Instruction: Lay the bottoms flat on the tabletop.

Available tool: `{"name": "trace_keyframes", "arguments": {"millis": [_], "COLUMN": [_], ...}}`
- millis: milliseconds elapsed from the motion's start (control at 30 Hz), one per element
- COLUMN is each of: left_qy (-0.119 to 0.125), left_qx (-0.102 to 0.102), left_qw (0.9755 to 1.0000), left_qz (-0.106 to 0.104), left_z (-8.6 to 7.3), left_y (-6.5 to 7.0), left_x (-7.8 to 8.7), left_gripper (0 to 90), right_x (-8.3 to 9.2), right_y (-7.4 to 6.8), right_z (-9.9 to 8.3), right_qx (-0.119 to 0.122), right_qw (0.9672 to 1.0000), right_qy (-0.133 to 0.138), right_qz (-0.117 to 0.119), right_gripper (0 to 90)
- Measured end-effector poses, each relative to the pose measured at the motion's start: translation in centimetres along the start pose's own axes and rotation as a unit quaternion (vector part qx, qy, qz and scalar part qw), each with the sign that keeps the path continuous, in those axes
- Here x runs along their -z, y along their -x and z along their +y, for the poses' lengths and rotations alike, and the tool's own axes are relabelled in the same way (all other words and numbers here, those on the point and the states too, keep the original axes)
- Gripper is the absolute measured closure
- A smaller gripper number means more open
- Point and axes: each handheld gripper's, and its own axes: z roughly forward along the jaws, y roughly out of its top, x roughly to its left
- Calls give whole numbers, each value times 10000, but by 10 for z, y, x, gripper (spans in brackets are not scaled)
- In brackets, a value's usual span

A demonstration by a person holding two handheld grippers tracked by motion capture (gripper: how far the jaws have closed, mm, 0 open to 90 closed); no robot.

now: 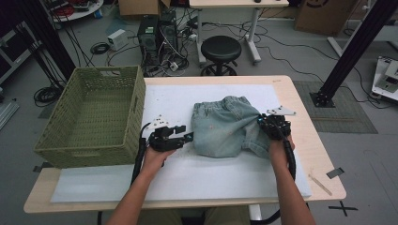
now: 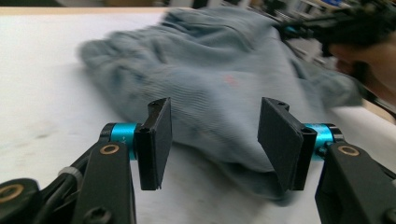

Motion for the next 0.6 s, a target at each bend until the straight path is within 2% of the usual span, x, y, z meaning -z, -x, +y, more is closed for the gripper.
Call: {"name": "trace_keyframes", "arguments": {"millis": [67,100,267,333,400,500,600], "left_qy": [-77,-134,-487,-465,-425,-536,-648], "left_qx": [-88,-128,-422,-437,-475,-396,-340], "left_qw": [9999,9998,9976,9973,9967,9950,9934], "left_qz": [-106,-93,238,356,502,739,880], "left_z": [-2,-3,-9,-10,-12,-14,-14], "left_y": [5,8,18,21,21,23,24], "left_x": [-2,-3,-8,-10,-11,-15,-18], "left_gripper": [451,450,399,359,337,298,298], "right_x": [6,9,28,35,40,46,53], "right_y": [-4,-6,-11,-12,-13,-18,-22], "right_z": [-2,-3,-11,-15,-20,-28,-35], "right_qx": [31,13,-48,-97,-95,25,42], "right_qw": [9998,9997,9981,9956,9929,9915,9892], "right_qy": [147,210,460,606,609,521,578], "right_qz": [87,149,411,706,1018,1190,1346], "right_gripper": [757,735,576,522,474,340,263]}}
